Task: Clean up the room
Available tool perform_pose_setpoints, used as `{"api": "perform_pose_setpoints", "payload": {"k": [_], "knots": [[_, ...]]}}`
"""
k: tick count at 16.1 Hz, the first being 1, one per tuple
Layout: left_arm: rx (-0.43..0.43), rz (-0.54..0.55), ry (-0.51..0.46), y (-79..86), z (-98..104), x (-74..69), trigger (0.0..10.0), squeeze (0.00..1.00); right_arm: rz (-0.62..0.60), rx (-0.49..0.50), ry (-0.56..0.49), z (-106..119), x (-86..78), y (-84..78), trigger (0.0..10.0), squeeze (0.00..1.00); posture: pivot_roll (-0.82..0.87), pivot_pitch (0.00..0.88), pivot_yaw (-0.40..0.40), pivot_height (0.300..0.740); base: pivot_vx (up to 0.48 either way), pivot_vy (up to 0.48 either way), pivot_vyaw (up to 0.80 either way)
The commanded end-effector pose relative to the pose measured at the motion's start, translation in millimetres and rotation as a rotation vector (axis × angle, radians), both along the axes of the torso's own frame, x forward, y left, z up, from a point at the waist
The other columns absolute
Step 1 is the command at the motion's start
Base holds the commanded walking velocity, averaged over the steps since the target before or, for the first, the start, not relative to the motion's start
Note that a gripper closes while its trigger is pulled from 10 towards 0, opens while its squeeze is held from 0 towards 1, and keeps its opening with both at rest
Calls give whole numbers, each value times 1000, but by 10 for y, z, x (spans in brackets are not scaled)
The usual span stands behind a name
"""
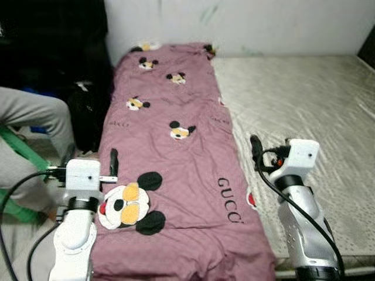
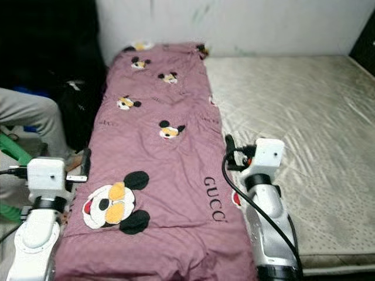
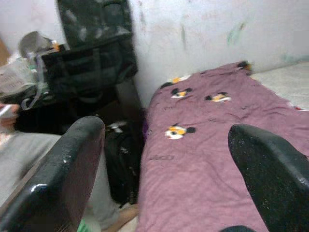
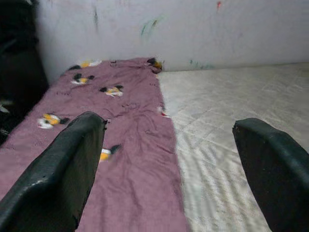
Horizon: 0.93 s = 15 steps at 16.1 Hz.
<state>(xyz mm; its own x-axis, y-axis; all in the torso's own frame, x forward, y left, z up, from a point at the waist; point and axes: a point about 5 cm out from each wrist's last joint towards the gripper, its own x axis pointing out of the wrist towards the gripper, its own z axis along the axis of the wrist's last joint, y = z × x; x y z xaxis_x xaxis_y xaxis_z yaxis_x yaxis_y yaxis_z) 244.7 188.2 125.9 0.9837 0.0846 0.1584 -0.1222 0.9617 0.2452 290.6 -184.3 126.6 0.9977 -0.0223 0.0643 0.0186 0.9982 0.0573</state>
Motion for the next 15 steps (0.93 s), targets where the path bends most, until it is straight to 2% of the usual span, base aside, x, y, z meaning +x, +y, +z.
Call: {"api": "perform_pose_setpoints", "payload": {"k": [1, 5, 9, 15], "knots": [[-10, -7, 7, -24, -16, 26, 10000, 0, -7, -9, 1, -21, 8, -12, 10000, 0, -71, 0, 24, 740, 0, 0, 0], [-14, -7, 32, -35, -119, 33, 10000, 0, -12, 8, 26, -73, 72, 69, 10000, 0, -69, 0, 20, 740, 0, 0, 0], [-16, 30, 92, 84, -329, -19, 10000, 0, 26, 27, 60, -164, 57, 162, 10000, 0, -70, 0, 17, 740, 0, 0, 0], [-19, 28, 88, 74, -343, -14, 10000, 0, 29, -23, 99, -222, 38, 165, 10000, 0, -74, 0, 21, 740, 0, 0, 0]]}}
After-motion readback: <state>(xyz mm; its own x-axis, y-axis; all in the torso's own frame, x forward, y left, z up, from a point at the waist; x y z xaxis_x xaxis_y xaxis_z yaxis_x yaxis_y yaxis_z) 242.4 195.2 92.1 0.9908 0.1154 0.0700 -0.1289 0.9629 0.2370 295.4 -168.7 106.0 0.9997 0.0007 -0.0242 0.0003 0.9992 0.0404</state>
